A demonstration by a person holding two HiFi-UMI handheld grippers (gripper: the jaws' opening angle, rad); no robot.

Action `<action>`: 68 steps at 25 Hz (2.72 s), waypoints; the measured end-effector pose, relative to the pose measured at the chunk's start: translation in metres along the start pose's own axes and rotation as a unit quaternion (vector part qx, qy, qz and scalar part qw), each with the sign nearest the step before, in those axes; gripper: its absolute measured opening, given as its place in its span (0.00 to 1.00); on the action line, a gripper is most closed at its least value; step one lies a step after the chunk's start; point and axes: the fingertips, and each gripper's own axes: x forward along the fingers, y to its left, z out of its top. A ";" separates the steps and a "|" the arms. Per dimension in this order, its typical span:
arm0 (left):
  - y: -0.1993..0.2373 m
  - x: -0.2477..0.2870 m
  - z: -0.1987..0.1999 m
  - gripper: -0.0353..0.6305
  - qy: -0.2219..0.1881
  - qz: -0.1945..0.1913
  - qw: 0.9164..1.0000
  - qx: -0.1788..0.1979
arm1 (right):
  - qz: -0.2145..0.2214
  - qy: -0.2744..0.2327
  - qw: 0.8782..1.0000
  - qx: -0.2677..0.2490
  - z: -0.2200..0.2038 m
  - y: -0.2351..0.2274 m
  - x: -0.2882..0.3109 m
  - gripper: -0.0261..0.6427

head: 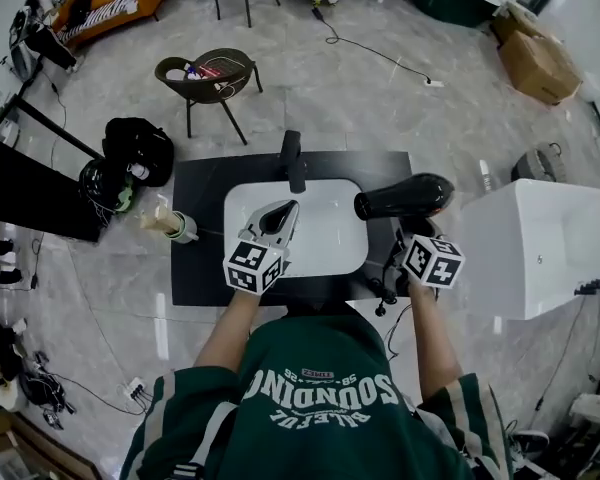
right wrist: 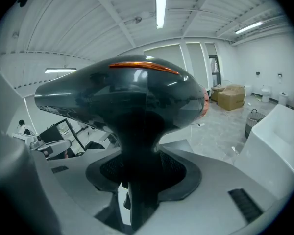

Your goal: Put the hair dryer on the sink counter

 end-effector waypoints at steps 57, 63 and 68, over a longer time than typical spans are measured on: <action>0.048 0.104 -0.023 0.07 0.061 0.020 0.998 -0.021 | -0.025 0.162 0.986 -0.009 -0.046 -0.073 0.186 0.34; 0.051 0.111 -0.025 0.07 0.064 0.019 0.997 -0.024 | -0.040 0.166 0.985 -0.016 -0.053 -0.081 0.197 0.34; 0.050 0.113 -0.030 0.07 0.069 0.017 0.997 -0.026 | -0.046 0.169 0.984 -0.028 -0.061 -0.085 0.204 0.34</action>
